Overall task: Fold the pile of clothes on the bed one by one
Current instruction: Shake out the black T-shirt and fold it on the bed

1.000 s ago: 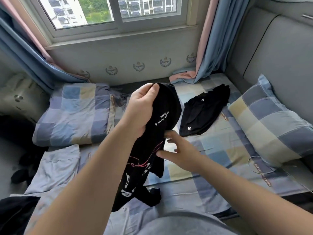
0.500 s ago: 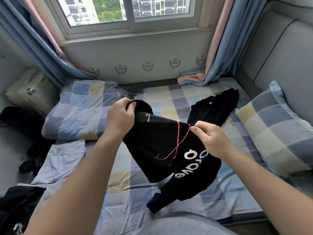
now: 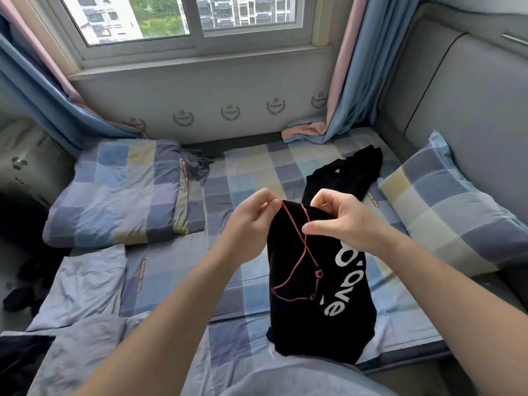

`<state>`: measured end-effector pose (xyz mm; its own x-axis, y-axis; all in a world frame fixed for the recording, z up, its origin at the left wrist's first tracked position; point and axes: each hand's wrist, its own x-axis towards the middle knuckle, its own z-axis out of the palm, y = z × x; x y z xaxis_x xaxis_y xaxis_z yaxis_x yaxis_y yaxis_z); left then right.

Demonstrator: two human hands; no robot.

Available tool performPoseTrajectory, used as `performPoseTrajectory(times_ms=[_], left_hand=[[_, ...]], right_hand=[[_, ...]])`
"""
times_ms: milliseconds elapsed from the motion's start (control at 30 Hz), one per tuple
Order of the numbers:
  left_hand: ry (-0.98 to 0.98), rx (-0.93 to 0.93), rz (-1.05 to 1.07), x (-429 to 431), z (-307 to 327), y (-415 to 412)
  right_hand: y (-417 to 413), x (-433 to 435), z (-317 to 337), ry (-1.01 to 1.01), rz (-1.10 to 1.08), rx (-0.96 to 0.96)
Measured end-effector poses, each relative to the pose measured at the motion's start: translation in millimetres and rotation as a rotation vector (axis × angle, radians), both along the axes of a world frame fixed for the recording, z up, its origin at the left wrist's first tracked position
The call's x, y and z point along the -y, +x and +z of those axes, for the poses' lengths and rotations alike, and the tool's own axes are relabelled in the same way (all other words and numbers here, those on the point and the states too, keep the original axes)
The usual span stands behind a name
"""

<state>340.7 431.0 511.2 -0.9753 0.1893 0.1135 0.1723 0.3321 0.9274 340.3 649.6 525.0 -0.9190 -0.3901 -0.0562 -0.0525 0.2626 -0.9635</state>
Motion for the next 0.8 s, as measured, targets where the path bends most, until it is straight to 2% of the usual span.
performPoseTrajectory(times_ms=[100,200,267,333,400,500,567,667,733,800], left_hand=[[0.117,0.013,0.04,-9,18,2],[0.241,0.017,0.092,-6,33,-2],[0.291,-0.003,0.143,3,40,-8],[0.335,-0.041,0.264,18,45,-16],[0.325,-0.071,0.408,37,46,-27],[0.154,-0.048,0.496,53,35,-40],[0.053,0.044,0.371,49,23,-37],[-0.181,0.188,-0.041,28,4,-20],[-0.169,0.345,-0.29,6,-12,-4],[-0.11,0.334,-0.252,-13,-33,8]], right_hand=[[0,-9,-15,0.173,0.041,0.022],[-2,-17,-42,0.284,-0.103,-0.008],[-3,-27,-63,0.428,-0.217,-0.073],[0,-40,-79,0.524,-0.264,-0.047],[4,-49,-87,0.423,-0.296,0.075],[7,-40,-70,0.162,-0.27,0.144],[8,-27,-46,0.034,-0.198,0.159],[6,-5,-15,-0.124,-0.126,0.16],[2,6,-4,-0.147,-0.127,0.129],[-1,13,0,-0.181,-0.133,0.137]])
